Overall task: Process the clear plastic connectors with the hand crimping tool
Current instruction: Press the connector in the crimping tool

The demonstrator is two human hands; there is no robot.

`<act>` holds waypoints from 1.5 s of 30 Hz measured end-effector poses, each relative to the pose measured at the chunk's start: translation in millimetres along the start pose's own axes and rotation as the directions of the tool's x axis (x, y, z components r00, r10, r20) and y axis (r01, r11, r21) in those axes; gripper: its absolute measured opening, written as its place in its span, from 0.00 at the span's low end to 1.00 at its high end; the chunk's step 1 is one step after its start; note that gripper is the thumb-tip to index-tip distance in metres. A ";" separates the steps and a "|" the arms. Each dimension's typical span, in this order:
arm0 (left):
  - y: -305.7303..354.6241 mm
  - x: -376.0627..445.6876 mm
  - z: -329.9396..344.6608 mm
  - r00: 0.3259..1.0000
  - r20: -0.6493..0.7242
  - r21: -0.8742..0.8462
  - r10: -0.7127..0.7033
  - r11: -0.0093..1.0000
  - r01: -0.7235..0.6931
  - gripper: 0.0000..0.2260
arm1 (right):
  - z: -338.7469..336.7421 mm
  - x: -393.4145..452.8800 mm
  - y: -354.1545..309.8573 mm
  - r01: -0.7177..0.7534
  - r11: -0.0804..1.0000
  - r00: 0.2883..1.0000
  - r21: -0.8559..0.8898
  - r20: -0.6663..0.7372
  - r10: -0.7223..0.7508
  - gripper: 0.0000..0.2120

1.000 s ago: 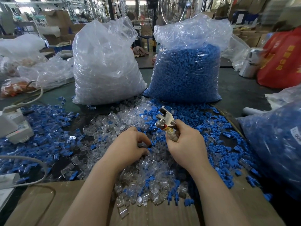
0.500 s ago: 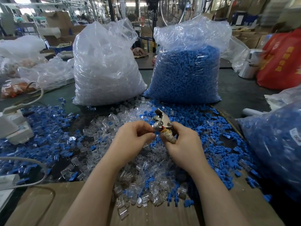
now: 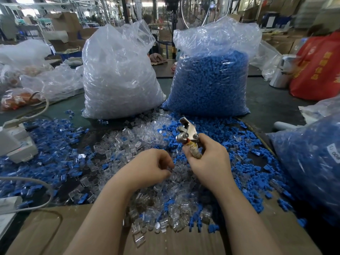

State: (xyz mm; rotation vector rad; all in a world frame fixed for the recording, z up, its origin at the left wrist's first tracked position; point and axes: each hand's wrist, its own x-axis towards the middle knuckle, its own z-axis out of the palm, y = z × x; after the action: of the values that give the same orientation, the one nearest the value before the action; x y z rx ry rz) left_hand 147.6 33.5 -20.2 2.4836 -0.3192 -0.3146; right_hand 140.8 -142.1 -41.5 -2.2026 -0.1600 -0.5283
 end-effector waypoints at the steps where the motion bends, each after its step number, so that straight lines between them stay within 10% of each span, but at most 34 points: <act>1: 1.9 0.4 0.6 1.000 0.008 0.004 0.000 1.000 0.000 0.08 | 0.0 0.0 0.0 -0.001 1.000 1.000 0.003 -0.004 0.001 0.09; 18: -1.3 5.3 8.7 0.998 -0.054 0.031 -0.045 0.998 0.047 0.03 | 1.0 -0.4 -0.3 -0.007 1.000 1.000 -0.024 0.008 0.007 0.08; 25: -7.0 5.8 8.9 0.970 -0.200 -0.247 -0.136 0.965 0.084 0.05 | 0.6 -0.2 -0.7 -0.025 0.999 1.000 0.024 -0.005 0.025 0.06; 37: 3.9 2.0 -3.2 0.984 -0.119 -0.877 -0.136 0.479 -0.040 0.11 | 1.2 2.5 1.7 -0.069 0.971 0.998 0.229 0.014 0.068 0.04; 45: 9.8 -2.0 -5.2 0.991 -0.105 -0.896 -0.087 0.440 -0.056 0.11 | -2.2 1.6 -1.9 -0.048 0.952 0.999 0.303 0.036 0.039 0.05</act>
State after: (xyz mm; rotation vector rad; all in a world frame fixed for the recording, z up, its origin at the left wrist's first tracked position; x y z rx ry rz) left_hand 145.7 29.2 -10.0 1.3955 -0.0214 -0.2248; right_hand 141.1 -142.6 -38.3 -1.9094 -0.1949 -0.4162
